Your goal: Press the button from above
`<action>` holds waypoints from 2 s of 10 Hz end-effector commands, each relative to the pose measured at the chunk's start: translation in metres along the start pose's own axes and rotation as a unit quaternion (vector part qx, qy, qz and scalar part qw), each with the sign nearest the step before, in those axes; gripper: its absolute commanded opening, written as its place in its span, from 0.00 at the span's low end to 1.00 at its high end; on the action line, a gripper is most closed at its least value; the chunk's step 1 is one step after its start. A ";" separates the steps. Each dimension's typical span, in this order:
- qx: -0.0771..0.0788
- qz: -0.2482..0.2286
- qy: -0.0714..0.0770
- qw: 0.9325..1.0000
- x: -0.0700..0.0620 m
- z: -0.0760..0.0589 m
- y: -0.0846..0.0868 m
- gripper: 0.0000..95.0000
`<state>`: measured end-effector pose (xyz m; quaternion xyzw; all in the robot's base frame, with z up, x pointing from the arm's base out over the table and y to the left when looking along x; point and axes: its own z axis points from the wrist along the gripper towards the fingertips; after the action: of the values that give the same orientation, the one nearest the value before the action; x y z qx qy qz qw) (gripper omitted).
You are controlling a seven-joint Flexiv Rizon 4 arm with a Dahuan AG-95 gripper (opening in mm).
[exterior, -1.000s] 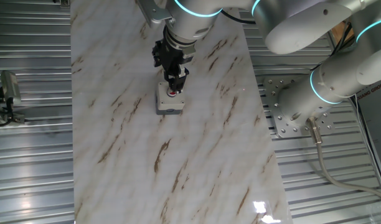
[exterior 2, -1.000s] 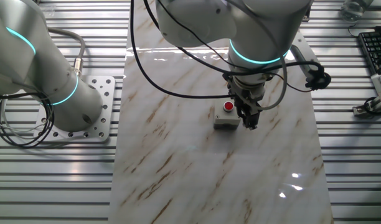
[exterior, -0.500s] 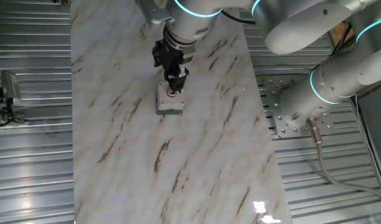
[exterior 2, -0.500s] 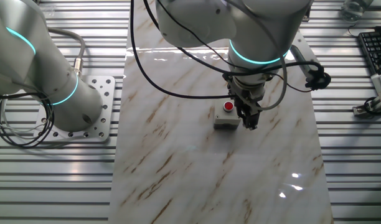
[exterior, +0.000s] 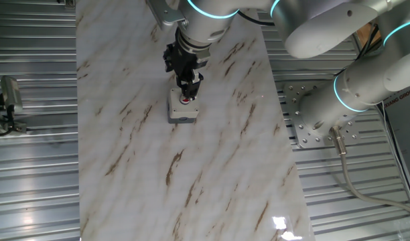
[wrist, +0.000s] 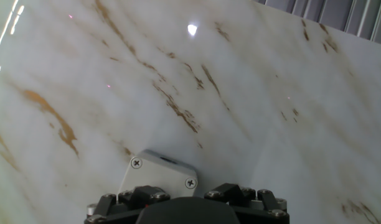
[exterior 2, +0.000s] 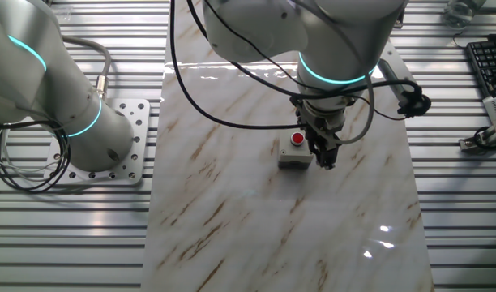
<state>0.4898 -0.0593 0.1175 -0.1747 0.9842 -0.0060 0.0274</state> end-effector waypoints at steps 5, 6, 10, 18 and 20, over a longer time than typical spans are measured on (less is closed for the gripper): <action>0.003 -0.008 -0.001 1.000 -0.001 0.002 -0.001 0.80; 0.003 -0.008 0.000 1.000 -0.001 0.003 -0.001 0.80; 0.002 -0.007 -0.001 1.000 -0.001 0.003 -0.001 0.80; 0.001 -0.020 -0.006 1.000 0.001 0.007 -0.002 0.80; 0.001 -0.030 -0.006 1.000 0.002 0.007 -0.001 0.80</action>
<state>0.4894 -0.0611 0.1094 -0.2067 0.9778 -0.0081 0.0339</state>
